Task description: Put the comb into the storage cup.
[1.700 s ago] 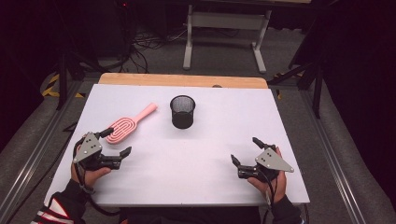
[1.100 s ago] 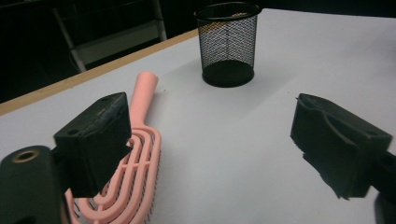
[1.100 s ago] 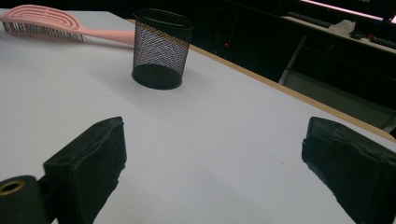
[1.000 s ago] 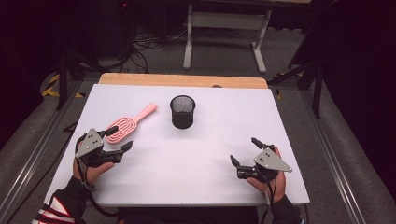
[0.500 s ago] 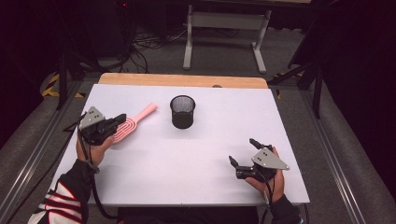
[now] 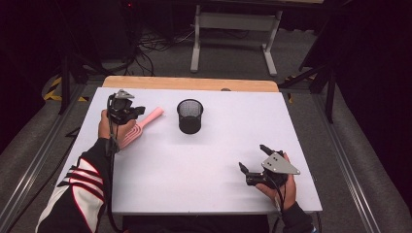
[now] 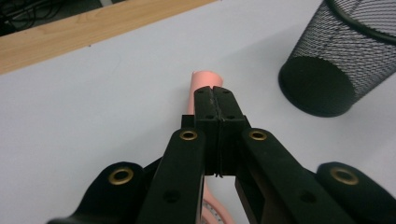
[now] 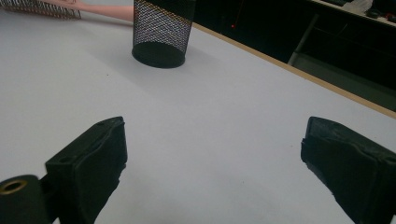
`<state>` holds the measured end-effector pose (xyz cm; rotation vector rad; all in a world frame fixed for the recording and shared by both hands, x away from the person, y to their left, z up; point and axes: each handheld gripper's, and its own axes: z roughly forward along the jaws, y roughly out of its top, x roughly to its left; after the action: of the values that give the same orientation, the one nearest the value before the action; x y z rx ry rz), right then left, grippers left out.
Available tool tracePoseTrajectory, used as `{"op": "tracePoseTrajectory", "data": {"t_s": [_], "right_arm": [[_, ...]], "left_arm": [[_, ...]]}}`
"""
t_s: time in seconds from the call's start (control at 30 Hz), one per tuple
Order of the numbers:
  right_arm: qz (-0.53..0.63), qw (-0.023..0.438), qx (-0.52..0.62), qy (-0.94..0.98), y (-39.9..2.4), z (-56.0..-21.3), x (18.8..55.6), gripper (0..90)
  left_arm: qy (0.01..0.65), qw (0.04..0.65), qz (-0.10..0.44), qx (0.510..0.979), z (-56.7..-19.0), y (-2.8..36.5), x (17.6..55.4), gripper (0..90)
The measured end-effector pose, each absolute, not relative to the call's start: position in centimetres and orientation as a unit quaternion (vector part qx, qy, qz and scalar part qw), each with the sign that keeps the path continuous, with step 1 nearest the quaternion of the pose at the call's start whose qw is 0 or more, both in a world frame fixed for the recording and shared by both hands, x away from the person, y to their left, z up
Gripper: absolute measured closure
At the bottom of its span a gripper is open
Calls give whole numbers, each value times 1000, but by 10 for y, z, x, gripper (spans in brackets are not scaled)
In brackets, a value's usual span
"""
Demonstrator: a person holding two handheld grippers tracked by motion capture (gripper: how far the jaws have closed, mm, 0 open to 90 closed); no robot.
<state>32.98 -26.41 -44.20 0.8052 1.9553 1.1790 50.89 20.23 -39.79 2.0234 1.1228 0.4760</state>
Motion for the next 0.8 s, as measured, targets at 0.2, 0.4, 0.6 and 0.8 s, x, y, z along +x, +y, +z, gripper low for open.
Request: {"op": "tracePoseTrajectory", "data": {"t_s": [0.2, 0.4, 0.6, 0.8], "right_arm": [[452, 348, 311, 760, -263, -443, 331, 75], [447, 347, 311, 763, -264, -445, 332, 75], [444, 348, 308, 766, -264, -445, 332, 76], [442, 350, 306, 767, -264, -445, 332, 76]], "left_arm": [[451, 341, 162, 809, -406, 191, 530, 900], [458, 286, 156, 827, -414, 176, 544, 900], [447, 247, 154, 846, -417, 166, 551, 900], [442, 224, 168, 852, -416, 153, 553, 900]]}}
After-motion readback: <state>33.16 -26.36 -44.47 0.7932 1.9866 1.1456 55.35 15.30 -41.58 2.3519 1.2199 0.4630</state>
